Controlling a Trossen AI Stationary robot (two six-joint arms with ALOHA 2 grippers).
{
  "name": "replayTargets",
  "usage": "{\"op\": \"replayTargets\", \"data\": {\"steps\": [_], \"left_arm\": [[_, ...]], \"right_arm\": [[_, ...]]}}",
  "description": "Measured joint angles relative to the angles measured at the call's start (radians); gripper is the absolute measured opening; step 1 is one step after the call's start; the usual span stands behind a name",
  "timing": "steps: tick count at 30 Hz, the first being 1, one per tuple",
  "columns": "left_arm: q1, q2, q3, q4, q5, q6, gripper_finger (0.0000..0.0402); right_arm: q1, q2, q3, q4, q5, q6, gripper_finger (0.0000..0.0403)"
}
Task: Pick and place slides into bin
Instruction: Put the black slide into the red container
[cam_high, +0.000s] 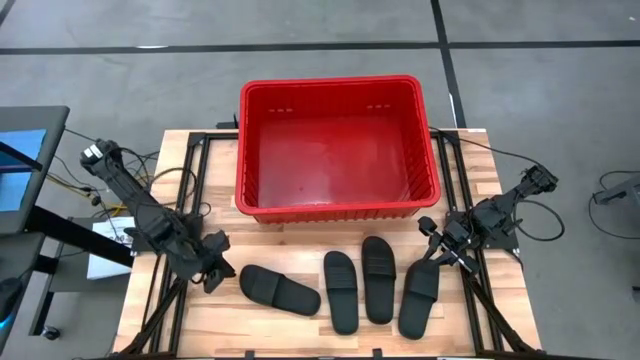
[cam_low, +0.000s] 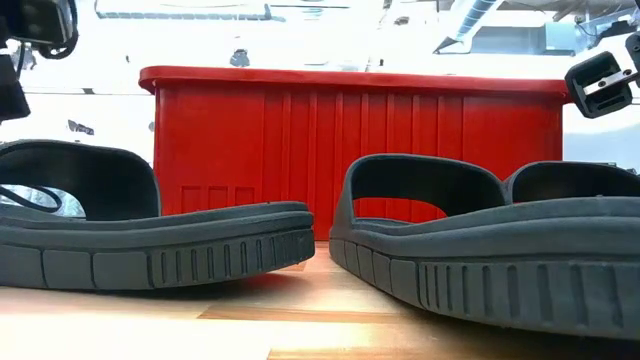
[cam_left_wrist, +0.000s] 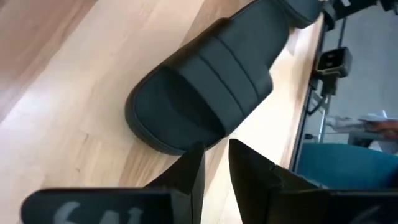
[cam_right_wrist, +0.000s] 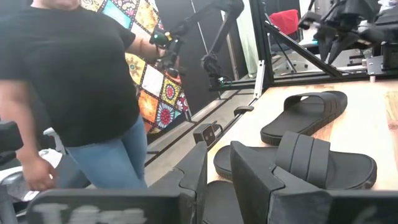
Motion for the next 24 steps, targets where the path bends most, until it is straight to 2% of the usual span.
{"op": "replayTargets", "data": {"steps": [7, 14, 24], "left_arm": [[-0.015, 0.106, 0.000, 0.021, -0.024, -0.093, 0.0061], [-0.014, 0.197, 0.000, 0.031, -0.093, -0.189, 0.0061], [0.005, 0.345, 0.026, 0.070, -0.036, -0.217, 0.0061]], "right_arm": [[0.000, 0.000, 0.000, 0.000, 0.000, 0.000, 0.0063], [0.000, 0.000, 0.000, 0.000, 0.000, 0.000, 0.0063], [0.000, 0.000, 0.000, 0.000, 0.000, 0.000, 0.0063]]}}
